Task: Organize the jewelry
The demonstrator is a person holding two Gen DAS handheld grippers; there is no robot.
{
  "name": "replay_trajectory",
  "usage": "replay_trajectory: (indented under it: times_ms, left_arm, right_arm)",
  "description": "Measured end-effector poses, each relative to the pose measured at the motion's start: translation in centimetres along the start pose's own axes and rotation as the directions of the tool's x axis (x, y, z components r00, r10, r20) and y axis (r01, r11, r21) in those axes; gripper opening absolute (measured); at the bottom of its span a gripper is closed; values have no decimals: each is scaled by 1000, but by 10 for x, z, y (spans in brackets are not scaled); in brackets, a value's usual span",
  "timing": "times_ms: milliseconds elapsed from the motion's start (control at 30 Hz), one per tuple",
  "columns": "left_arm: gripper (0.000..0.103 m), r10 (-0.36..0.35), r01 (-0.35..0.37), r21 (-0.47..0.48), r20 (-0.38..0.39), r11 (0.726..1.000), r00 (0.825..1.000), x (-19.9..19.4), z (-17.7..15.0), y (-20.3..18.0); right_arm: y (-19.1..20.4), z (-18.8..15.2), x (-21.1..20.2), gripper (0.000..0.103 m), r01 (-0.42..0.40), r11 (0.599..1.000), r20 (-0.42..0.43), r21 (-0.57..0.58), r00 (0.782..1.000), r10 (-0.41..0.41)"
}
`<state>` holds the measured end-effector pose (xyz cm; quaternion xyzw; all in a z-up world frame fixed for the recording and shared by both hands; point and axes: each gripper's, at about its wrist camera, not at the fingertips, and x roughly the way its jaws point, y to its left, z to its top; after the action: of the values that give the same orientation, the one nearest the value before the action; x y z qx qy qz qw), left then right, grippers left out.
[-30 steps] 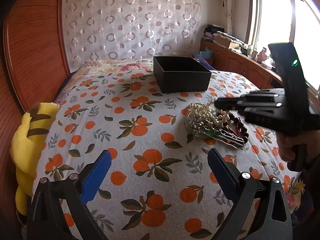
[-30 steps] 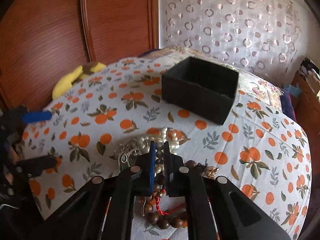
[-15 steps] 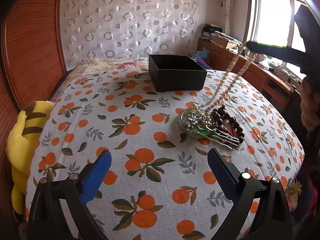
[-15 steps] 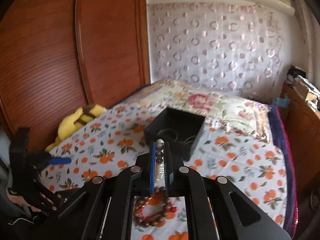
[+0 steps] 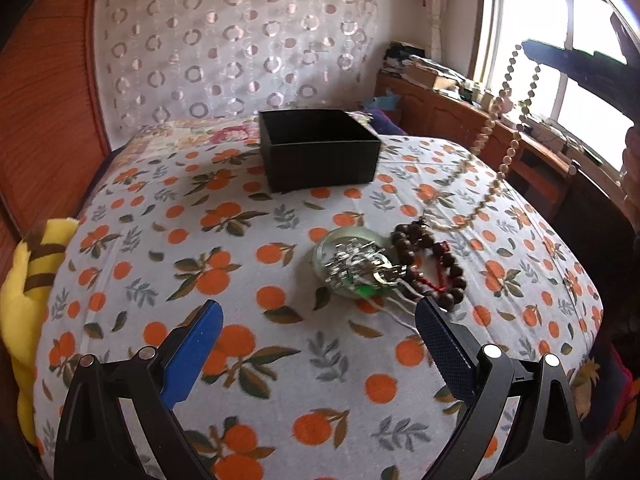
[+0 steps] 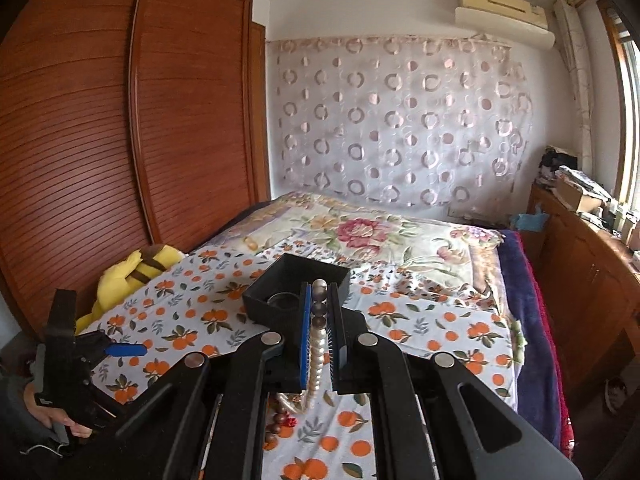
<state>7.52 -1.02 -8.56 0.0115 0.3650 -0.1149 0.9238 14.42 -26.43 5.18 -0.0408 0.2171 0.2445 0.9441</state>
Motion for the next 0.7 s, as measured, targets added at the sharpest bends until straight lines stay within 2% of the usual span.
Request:
replay_trajectory:
  times_ms: [133,333,400,467,600,700]
  left_arm:
    - [91,-42,42,38,5,998,999,6,9,-12]
    - [57,-81,86,89,-55,992,995,27,18,-28]
    - [42,-87,93,100,-64,991,994,33,21,-31]
    - [34,-98,105,103,-71,989,993,37,24,-32]
    - [26,-102,112,107,-101,988,990,48,30,-31]
    - [23,-111,127,109,-144,986,983,58,32,-29]
  right_arm:
    - [-6,-5,0,9,10,1000,-11,8,1000,-10]
    - [-14,-19,7,9,15,999,-40,30,999,-13]
    - [-16,-24,10,9,10,999,-48,41,999,-8]
    - [-15,-27,13,9,6,999,-55,47,998,-4]
    - [-13,-33,17,9,1,999,-64,47,998,2]
    - [-12,-36,19,9,-3,999,-69,52,998,7]
